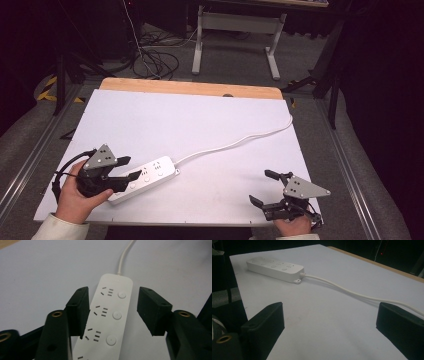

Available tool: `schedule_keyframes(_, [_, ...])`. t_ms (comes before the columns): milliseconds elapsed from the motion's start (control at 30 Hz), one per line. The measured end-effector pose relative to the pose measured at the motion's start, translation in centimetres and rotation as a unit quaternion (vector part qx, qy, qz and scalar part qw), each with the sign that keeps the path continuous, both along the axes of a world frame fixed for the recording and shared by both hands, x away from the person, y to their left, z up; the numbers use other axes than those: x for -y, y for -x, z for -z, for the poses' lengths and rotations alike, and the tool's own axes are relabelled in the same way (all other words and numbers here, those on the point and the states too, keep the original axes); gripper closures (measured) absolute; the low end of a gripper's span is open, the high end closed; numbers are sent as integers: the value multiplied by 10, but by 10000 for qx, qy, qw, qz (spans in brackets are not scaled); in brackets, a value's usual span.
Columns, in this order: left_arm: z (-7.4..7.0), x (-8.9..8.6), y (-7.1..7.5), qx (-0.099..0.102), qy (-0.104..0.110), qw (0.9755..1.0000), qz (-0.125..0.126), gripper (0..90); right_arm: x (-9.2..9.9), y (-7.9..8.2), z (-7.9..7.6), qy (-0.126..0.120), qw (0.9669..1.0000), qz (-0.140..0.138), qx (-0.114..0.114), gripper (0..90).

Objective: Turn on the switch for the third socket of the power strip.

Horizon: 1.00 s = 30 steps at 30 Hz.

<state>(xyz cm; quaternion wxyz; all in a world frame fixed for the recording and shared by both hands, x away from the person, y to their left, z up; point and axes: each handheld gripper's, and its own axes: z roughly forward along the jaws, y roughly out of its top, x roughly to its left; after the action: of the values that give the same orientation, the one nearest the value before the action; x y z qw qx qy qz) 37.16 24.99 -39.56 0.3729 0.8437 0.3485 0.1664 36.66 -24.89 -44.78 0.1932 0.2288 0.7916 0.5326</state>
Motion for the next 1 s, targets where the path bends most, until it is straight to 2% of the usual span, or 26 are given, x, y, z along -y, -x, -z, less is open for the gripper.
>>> schedule_keyframes(67, [0,-1,-1,-79,-29,10000,40,526,0,0,0,0,10000,-6,0,81])
schedule_keyframes(233, [0,-3,-4,-228,-155,9993,235,587,0,0,0,-4,10000,-23,-13,81])
schedule_keyframes(267, [1,-4,-5,-276,-163,9991,288,625,0,0,0,4,10000,-15,-4,81])
schedule_keyframes(433, [2,-2,-7,-362,-389,9980,345,687,0,0,0,-11,10000,-17,2,81])
schedule_keyframes(833, [7,1,-14,-861,-670,9939,180,801,0,0,0,-13,10000,-20,4,80])
schedule_keyframes(1000, [12,2,-19,-1171,-748,9902,110,837,0,0,0,-26,10000,-17,25,80])
